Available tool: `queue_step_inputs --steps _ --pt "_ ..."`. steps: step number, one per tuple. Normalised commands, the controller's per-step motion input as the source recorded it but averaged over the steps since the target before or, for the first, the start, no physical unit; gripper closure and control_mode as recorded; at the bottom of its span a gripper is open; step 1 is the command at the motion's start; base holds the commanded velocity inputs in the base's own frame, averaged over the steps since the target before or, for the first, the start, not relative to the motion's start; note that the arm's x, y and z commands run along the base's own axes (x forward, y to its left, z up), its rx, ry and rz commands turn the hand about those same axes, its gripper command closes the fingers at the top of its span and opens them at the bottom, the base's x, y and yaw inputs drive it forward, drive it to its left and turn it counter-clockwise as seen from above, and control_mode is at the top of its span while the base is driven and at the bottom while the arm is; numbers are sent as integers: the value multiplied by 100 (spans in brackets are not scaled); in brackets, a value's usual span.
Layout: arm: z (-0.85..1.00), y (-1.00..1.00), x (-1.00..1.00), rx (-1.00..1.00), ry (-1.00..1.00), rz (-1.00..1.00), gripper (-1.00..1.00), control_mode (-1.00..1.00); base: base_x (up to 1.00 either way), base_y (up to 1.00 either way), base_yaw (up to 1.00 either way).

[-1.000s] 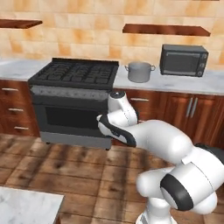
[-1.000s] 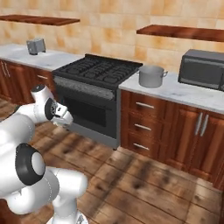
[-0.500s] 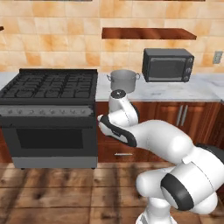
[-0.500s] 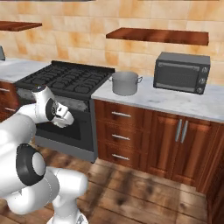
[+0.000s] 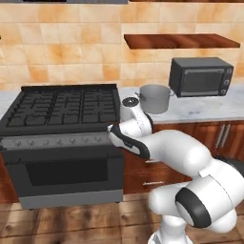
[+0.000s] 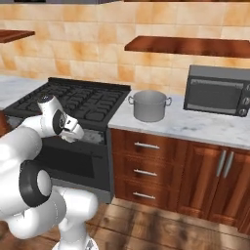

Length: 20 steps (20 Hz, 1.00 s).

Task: Turn on the sink faucet. Then move the garlic from the counter to the sink. Turn off the sink. Move the vegetable from the sink to the pot next to the stove. Finally move the pot to the front center burner.

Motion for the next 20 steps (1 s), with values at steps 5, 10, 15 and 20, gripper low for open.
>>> queue_step_inputs --steps 5,10,15,20 --pt "0 0 0 0 0 0 100 100 81 49 -20" --pt "0 0 0 0 0 0 100 100 76 39 -18" --pt "0 0 0 0 0 0 100 100 82 23 -16" --pt "0 0 0 0 0 0 100 100 75 -25 -6"
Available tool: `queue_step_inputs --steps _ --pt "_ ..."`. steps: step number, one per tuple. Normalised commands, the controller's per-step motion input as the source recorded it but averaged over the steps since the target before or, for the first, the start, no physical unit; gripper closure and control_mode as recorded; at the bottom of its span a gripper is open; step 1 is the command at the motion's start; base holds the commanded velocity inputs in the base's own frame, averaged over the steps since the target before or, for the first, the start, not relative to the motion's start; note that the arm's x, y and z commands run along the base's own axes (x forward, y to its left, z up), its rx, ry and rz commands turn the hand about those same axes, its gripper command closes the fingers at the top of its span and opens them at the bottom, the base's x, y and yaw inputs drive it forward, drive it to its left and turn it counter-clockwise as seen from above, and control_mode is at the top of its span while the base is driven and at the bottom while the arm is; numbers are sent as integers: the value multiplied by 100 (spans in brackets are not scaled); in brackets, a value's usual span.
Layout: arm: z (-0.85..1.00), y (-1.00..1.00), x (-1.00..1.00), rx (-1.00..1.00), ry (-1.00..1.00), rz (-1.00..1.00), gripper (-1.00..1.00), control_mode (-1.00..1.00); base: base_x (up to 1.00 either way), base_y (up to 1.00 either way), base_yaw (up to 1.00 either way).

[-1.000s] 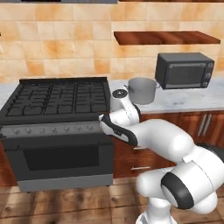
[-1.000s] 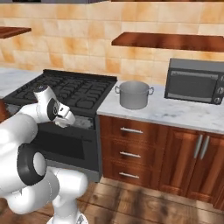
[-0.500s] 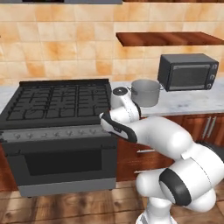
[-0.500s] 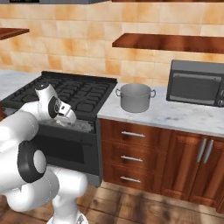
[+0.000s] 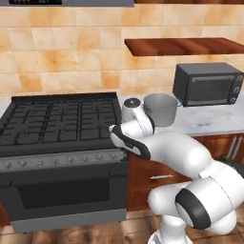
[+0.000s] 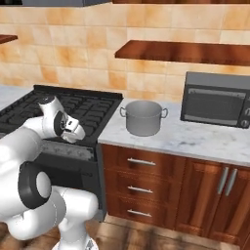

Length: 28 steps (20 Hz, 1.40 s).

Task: Turn on the sink faucet. Then move the garlic from the counter to the sink. Turn off the sink. Move the vegetable from the sink to the pot next to the stove. Finally move the pot to the front center burner.

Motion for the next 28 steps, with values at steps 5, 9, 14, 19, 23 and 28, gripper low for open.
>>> queue_step_inputs --steps 5,9,14,19,23,28 --pt "0 0 0 0 0 0 100 100 51 15 -7" --pt "0 0 0 0 0 0 100 100 54 51 -6" --pt "0 0 0 0 0 0 100 100 60 53 -7" --pt "0 0 0 0 0 0 100 100 63 24 -6" --pt "0 0 0 0 0 0 100 100 53 16 -4" --pt "0 0 0 0 0 0 100 100 45 23 -9"
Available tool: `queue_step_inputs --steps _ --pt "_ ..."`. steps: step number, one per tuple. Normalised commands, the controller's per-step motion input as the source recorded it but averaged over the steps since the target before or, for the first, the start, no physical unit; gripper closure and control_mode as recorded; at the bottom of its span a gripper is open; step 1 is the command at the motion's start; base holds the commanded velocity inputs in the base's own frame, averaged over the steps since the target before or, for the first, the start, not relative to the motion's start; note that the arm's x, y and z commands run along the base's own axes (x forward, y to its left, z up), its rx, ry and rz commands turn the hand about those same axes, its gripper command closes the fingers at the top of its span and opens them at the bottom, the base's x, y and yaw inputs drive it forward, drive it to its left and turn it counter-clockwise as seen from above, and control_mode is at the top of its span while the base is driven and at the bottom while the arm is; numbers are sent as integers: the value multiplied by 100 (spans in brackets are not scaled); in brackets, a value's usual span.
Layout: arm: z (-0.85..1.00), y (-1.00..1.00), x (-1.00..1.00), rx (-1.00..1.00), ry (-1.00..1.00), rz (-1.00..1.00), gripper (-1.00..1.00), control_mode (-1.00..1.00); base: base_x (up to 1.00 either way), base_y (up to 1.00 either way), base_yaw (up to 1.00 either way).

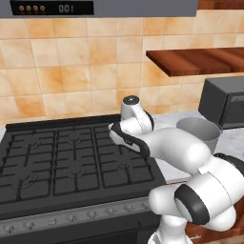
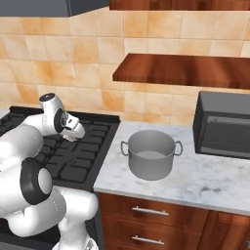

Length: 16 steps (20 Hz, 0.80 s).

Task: Turn on the sink faucet. Then move the garlic from the counter to the sink. Turn off the sink. Move the vegetable from the sink to the pot next to the stove. Finally move the pot to the front center burner.

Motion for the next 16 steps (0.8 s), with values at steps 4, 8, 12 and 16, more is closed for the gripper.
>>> queue_step_inputs --steps 4,8,12,16 --pt "0 0 0 0 0 0 100 100 25 43 -9" --pt "0 0 0 0 0 0 100 100 10 47 -7" --pt "0 0 0 0 0 0 100 100 7 45 -6" --pt "0 0 0 0 0 0 100 100 16 40 -4"
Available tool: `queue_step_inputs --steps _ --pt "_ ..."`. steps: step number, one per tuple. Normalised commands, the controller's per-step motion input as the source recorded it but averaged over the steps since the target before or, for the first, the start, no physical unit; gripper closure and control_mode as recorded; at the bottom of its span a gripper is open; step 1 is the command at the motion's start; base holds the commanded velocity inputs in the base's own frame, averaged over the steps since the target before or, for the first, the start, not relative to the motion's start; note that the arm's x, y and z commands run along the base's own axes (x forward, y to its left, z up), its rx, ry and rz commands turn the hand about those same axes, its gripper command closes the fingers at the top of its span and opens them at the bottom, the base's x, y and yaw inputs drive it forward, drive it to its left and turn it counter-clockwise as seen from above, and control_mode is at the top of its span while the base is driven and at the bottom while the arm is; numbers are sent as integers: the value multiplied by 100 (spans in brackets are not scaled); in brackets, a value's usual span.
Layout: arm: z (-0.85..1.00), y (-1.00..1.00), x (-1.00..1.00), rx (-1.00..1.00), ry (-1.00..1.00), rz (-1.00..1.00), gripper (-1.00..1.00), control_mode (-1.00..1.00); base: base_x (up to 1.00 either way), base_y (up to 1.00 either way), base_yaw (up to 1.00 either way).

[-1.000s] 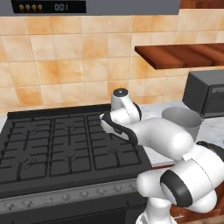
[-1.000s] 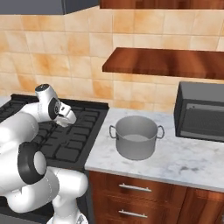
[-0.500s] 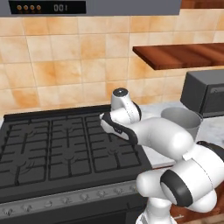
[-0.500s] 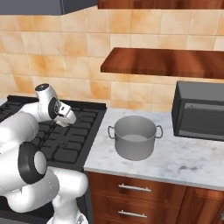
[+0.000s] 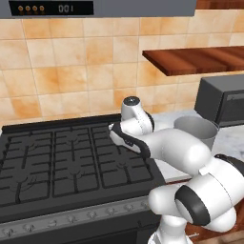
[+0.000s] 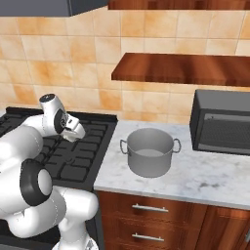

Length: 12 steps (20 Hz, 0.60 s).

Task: Turn on the sink faucet. Then move the garlic from the counter to the sink. Turn off the sink. Move the vegetable from the sink to the pot next to the stove. Finally move the pot to the front center burner.

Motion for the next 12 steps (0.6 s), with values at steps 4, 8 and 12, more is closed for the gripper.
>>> queue_step_inputs --steps 4,8,12 --pt "0 0 0 0 0 0 100 100 2 5 0" --pt "0 0 0 0 0 0 100 100 3 0 0" --pt "2 -10 15 0 0 -3 100 -100 0 0 0"
